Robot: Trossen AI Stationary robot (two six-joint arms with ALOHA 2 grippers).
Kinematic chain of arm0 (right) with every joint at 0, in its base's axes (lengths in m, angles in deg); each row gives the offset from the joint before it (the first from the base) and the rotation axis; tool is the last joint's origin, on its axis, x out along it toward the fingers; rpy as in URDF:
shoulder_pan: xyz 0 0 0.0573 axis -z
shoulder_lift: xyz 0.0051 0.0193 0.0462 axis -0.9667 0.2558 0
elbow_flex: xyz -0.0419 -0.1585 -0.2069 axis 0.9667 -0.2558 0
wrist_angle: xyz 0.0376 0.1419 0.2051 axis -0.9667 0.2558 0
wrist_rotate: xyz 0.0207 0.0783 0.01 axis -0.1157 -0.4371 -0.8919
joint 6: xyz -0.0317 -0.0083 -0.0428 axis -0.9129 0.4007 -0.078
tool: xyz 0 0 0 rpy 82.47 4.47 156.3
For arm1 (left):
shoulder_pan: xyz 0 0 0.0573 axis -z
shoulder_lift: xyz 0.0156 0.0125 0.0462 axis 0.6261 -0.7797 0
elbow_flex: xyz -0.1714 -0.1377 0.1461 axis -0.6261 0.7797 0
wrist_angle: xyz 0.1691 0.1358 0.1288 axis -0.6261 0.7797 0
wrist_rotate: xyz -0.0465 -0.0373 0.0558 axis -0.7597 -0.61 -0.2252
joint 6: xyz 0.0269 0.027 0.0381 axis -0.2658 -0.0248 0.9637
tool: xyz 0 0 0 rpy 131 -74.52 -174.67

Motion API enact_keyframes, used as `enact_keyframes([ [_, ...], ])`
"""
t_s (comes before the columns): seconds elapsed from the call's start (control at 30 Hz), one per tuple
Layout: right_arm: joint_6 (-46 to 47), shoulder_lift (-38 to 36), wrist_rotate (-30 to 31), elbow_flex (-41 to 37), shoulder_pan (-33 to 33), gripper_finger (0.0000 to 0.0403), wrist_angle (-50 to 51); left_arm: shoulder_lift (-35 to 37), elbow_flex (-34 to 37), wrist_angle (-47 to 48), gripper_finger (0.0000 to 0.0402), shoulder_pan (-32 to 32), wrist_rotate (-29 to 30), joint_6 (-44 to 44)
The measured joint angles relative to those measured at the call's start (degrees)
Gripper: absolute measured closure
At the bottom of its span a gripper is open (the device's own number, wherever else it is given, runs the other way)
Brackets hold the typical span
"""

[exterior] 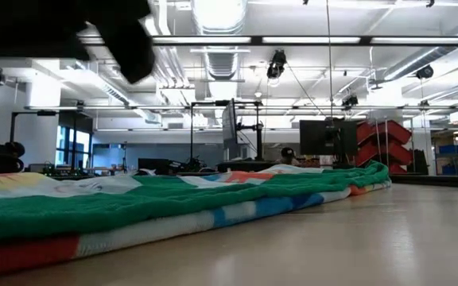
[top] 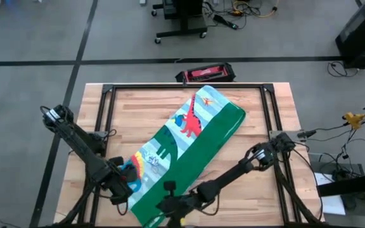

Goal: Roll towel
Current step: Fold the multi-color dinosaur print towel

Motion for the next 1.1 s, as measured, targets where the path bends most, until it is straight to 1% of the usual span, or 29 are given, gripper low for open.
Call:
enact_keyframes([
  [0.1, -1.4, 3.5, 0.0, 5.3, -1.0, 0.0381, 0.0, -0.6, 1.1, 0.3, 0.0271, 1.4, -2.1, -2.1],
  [0.2, -2.7, 6.9, 0.0, 10.8, -1.6, 0.0351, 1.0, -0.9, 1.1, -0.1, 0.0242, 2.7, -3.5, -5.1],
  [0.3, -2.9, 9.9, 0.2, 17.1, -1.6, 0.0318, 6.7, -0.9, 1.1, -0.1, 0.0225, 4.2, -3.7, -7.5],
  [0.4, -1.6, 12.4, 0.2, 22.8, -1.6, 0.0286, 12.0, -0.9, 1.3, -0.1, 0.0222, 6.5, -2.8, -8.2],
  [0.47, -1.4, 12.6, 0.0, 22.6, -1.6, 0.0268, 10.2, -0.9, 1.7, 0.5, 0.0224, 8.1, -0.2, -8.1],
  [0.6, 1.3, 12.7, -1.4, 22.6, -1.7, 0.0238, 10.5, -0.9, 2.4, -0.2, 0.0227, 10.5, 5.7, -6.6],
  [0.8, 1.2, 12.7, -2.4, 22.7, -2.0, 0.0211, 11.8, -0.9, 2.5, -5.5, 0.0213, 10.8, 10.3, -3.8],
  [0.87, 1.2, 12.7, -2.4, 22.7, -2.1, 0.0207, 12.8, -0.9, 2.8, -8.5, 0.0209, 10.8, 11.5, -3.4],
  [0.97, 1.7, 13.0, -2.1, 22.7, -2.2, 0.0207, 15.0, -1.4, 4.1, -16.3, 0.0208, 10.8, 14.2, -1.7],
  [1.1, 3.0, 13.2, 0.7, 22.7, -2.0, 0.0208, 15.9, -3.2, 4.9, -25.1, 0.0211, 10.8, 17.7, 1.8],
])
